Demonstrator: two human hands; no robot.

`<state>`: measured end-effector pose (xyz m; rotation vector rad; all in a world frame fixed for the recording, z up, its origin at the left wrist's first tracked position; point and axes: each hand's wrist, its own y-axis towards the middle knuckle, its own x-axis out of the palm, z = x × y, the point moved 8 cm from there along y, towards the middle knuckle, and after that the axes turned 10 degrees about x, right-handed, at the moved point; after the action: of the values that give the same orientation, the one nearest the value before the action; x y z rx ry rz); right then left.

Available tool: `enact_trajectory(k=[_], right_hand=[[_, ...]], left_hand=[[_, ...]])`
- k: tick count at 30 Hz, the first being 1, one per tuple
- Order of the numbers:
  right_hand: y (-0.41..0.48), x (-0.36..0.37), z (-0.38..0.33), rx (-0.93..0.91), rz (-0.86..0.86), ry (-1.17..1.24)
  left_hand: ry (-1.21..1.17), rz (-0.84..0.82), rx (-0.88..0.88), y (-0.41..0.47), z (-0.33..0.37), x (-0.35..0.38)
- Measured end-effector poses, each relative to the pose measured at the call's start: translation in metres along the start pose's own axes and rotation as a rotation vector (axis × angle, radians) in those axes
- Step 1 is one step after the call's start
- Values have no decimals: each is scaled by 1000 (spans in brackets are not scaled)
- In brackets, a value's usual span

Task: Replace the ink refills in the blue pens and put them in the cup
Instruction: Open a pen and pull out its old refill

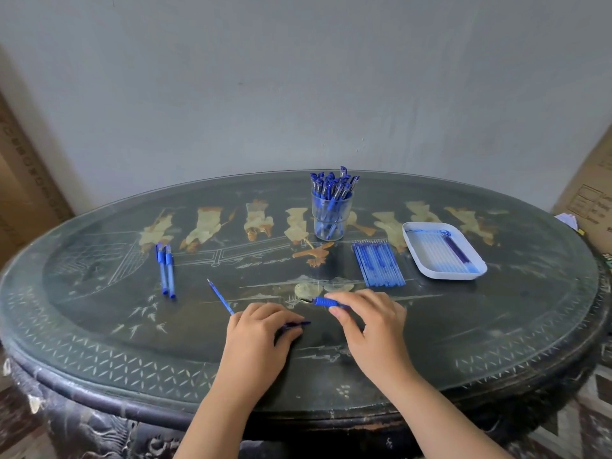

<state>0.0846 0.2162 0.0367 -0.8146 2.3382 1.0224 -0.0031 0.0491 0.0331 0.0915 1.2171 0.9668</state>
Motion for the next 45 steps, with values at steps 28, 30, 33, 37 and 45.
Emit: enact_trajectory(k=[28, 30, 33, 37, 45], right_hand=[[-2, -12, -46, 322, -286, 444], [4, -19, -50, 350, -273, 493], [17, -35, -52, 401, -205, 568], [23, -43, -53, 422, -201, 539], [16, -35, -61, 472, -474, 688]], left_hand=[[-897, 9, -321, 3, 20, -1], [-861, -9, -310, 4, 21, -2], [-778, -47, -280, 6, 23, -3], [-741, -80, -227, 8, 30, -9], [-756, -100, -264, 6, 28, -13]])
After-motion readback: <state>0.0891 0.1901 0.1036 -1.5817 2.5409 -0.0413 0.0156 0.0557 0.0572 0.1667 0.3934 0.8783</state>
